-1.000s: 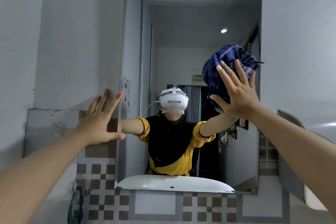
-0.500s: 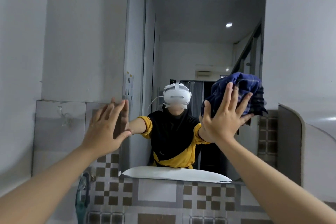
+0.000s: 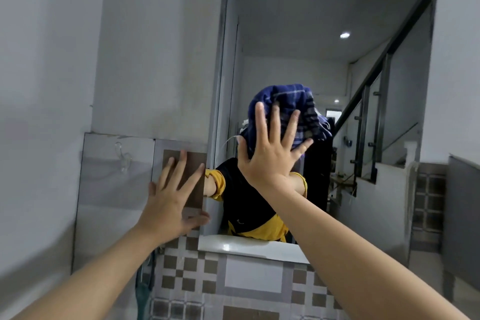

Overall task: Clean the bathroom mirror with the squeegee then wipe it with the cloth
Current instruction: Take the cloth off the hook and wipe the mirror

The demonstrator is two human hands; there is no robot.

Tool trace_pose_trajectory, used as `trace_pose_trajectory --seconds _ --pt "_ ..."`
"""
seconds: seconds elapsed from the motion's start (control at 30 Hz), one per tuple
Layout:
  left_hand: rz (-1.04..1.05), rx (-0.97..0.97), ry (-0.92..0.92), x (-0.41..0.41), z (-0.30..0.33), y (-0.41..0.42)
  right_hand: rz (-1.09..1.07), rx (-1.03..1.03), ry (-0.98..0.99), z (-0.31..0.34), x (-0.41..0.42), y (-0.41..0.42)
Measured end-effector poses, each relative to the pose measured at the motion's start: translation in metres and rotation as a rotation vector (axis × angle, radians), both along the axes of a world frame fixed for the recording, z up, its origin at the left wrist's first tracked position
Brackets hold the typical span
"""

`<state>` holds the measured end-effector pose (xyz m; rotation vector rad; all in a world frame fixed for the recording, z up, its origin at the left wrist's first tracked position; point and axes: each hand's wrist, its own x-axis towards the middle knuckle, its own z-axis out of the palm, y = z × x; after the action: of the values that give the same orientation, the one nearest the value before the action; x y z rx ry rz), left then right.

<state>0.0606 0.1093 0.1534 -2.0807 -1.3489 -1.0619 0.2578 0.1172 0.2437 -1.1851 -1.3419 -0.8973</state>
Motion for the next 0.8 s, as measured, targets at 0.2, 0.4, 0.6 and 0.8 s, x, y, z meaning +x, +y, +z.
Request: trace_pose_trajectory --seconds 0.2,0.4,0.6,0.8 --pt "0.005 -0.004 0.026 0.001 -0.003 0.001 0.042 0.018 -0.350 0.013 -0.037 0.006" --pt "0.049 -0.014 0.029 0.001 -0.005 0.004 0.013 0.000 -0.620 0.016 -0.012 0.004" --pt "0.040 -0.049 0.024 0.002 -0.003 0.000 -0.043 -0.020 -0.754 0.005 0.041 -0.005" --pt "0.035 -0.042 0.014 0.002 -0.003 -0.003 -0.082 0.063 -0.715 -0.015 0.116 -0.012"
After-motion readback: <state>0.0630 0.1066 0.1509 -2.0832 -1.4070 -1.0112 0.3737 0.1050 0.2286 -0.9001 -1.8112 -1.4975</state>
